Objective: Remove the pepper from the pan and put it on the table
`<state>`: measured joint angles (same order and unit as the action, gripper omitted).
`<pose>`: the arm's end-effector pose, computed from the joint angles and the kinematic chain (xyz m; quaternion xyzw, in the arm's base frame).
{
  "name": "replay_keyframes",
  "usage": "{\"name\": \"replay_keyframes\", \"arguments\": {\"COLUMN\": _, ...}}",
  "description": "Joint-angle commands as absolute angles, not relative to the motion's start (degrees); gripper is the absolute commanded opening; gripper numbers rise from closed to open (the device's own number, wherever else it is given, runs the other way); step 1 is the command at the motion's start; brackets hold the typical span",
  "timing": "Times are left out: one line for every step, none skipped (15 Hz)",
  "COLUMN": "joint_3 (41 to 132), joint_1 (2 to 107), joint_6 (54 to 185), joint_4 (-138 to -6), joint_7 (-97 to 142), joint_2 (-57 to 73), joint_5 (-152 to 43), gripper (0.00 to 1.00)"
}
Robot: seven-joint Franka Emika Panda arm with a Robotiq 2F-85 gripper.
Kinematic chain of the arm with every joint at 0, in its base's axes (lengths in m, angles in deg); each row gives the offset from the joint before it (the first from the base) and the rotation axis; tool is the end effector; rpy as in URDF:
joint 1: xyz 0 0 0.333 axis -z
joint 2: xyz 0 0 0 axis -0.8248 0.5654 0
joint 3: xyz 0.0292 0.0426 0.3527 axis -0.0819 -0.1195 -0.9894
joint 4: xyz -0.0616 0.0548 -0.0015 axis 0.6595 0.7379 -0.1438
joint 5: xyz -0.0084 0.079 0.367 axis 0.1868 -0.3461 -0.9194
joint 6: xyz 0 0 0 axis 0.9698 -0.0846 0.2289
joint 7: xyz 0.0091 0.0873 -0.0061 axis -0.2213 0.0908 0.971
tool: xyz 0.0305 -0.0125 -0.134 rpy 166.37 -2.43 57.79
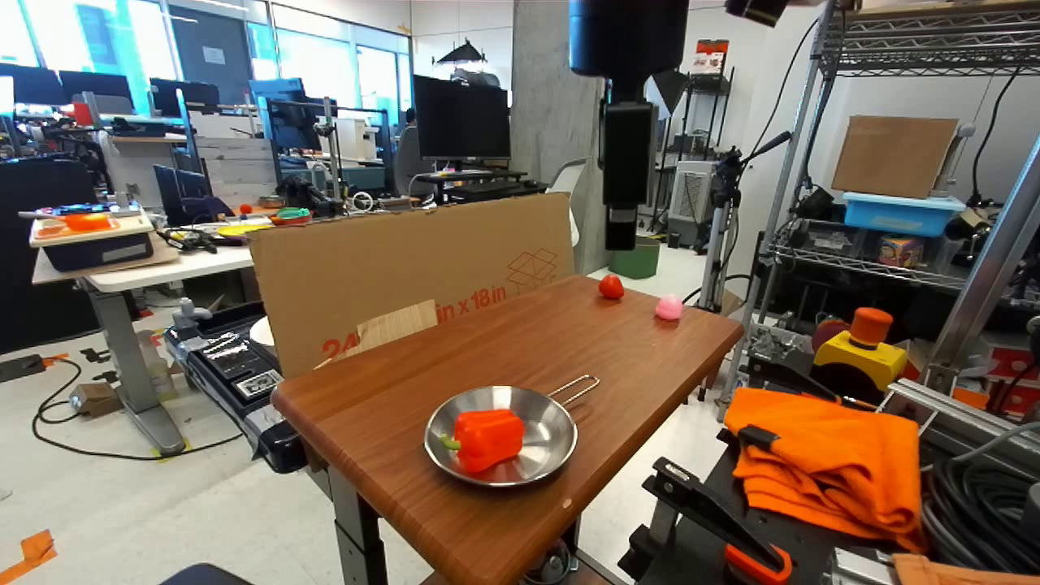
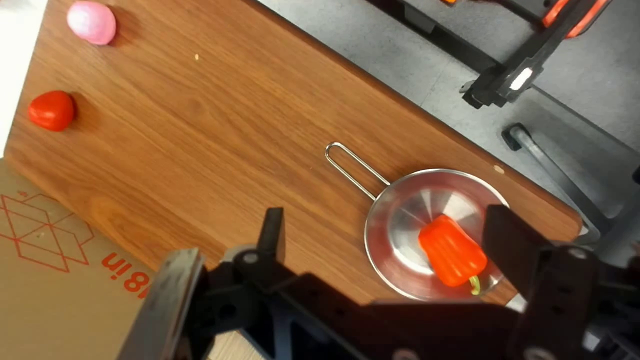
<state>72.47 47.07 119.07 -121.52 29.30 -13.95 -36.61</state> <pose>0.4236 0.1298 0.3462 0.9435 0.3027 -0.0030 0.1348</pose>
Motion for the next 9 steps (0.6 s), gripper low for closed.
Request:
{"name": "replay_keyframes", "arguments": {"joint_3": 72.8, "joint_1": 47.0, "joint_6": 121.7, "joint_4": -122.9, "joint_7": 31.8, "joint_2": -14.9, "joint_5": -35.5, "gripper": 1.0}}
{"name": "replay_keyframes", "arguments": {"joint_3": 72.7, "joint_1": 47.0, "joint_6": 121.8, "joint_4": -122.9, "joint_7": 31.8, "joint_2": -14.8, "joint_5": -35.2, "gripper": 1.0}}
{"name": "replay_keyframes", "arguments": {"joint_3": 72.7, "joint_1": 47.0, "joint_6": 121.6, "joint_4": -122.9, "joint_7": 31.9, "joint_2": -14.8, "joint_5": -35.2, "gripper": 1.0}}
{"name": "replay_keyframes", "arguments": {"joint_3": 72.7, "joint_1": 47.0, "joint_6": 121.7, "joint_4": -122.9, "joint_7": 31.7, "joint_2": -14.8, "joint_5": -35.1, "gripper": 1.0}}
{"name": "replay_keyframes", "arguments": {"joint_3": 72.8, "joint_1": 47.0, "joint_6": 121.7, "joint_4": -123.0, "joint_7": 31.8, "joint_2": -14.8, "joint_5": -35.4, "gripper": 1.0}}
{"name": "replay_keyframes", "arguments": {"joint_3": 72.8, "joint_1": 47.0, "joint_6": 121.7, "joint_4": -123.0, "joint_7": 31.8, "joint_2": -14.8, "joint_5": -35.7, "gripper": 1.0}}
{"name": "replay_keyframes", "arguments": {"joint_3": 72.6, "joint_1": 46.9, "joint_6": 119.8, "joint_4": -121.9, "joint_7": 31.0, "joint_2": -14.0, "joint_5": -36.2, "gripper": 1.0}}
{"name": "replay_keyframes", "arguments": {"joint_3": 72.6, "joint_1": 46.9, "joint_6": 119.8, "joint_4": -121.9, "joint_7": 31.0, "joint_2": -14.0, "joint_5": -36.2, "gripper": 1.0}}
{"name": "replay_keyframes", "arguments": {"joint_3": 72.6, "joint_1": 46.9, "joint_6": 119.8, "joint_4": -121.9, "joint_7": 31.0, "joint_2": -14.0, "joint_5": -36.2, "gripper": 1.0}}
